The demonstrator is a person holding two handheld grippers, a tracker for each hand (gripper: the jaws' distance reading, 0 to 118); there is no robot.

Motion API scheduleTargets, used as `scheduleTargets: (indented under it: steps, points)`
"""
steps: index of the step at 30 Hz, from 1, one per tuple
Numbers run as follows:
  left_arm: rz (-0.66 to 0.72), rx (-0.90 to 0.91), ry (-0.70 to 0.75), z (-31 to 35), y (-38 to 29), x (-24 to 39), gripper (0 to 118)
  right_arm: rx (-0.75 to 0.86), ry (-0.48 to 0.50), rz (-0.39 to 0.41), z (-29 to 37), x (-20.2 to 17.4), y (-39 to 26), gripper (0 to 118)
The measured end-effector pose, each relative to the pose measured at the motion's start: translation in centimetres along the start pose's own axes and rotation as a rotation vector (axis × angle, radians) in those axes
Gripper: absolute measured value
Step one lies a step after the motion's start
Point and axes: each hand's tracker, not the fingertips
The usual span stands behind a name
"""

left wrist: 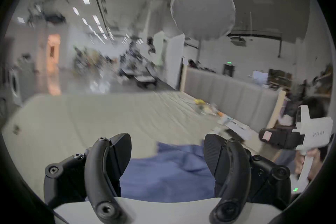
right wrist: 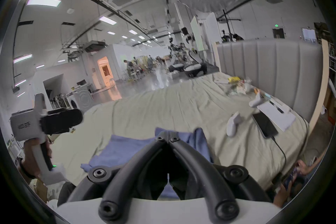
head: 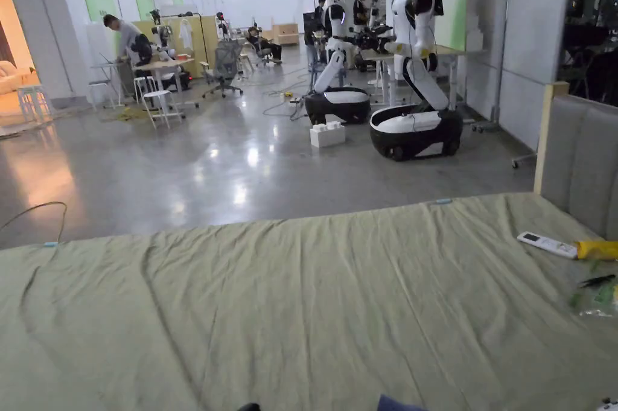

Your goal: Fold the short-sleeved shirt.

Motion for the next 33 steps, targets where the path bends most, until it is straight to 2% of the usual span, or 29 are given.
scheduleTargets:
  steps: [4,8,10,11,14,16,19,22,28,33]
  points:
    - [-0.092,0.055,0.236,5.1,1.1,-2.2,82,0.05,0.038,0.031,-0.7,-1.8,1.9,0]
    - [-0.107,0.132,0.35,9.3,1.1,-2.6,81,0.087,0.055,0.07,-0.6,-3.1,2.5,0]
    - [-0.113,0.135,0.403,11.1,0.7,-2.3,72,0.091,0.064,0.077,-0.6,-3.5,2.3,0]
    - [-0.114,0.13,0.414,11.8,0.4,-2.0,63,0.085,0.068,0.071,-0.6,-3.6,2.2,0]
    - [-0.092,0.1,0.411,12.9,0.0,-1.9,5,0.075,0.083,0.054,-0.5,-4.2,1.9,0]
    - [-0.077,0.062,0.356,13.5,-0.1,-1.8,1,0.073,0.088,0.062,-0.2,-4.4,1.7,0]
    - [-0.088,0.054,0.397,14.0,-0.1,-1.6,0,0.077,0.082,0.098,0.4,-4.8,1.7,0]
    - [-0.039,0.07,0.396,14.2,0.2,-2.0,0,0.087,0.068,0.12,0.8,-4.9,1.8,0]
    - [-0.005,0.076,0.359,13.4,-0.1,-3.0,0,0.087,0.055,0.072,0.8,-4.4,1.7,0]
    - [0.007,0.07,0.358,13.3,-0.1,-3.0,0,0.086,0.04,0.08,1.0,-4.4,1.7,0]
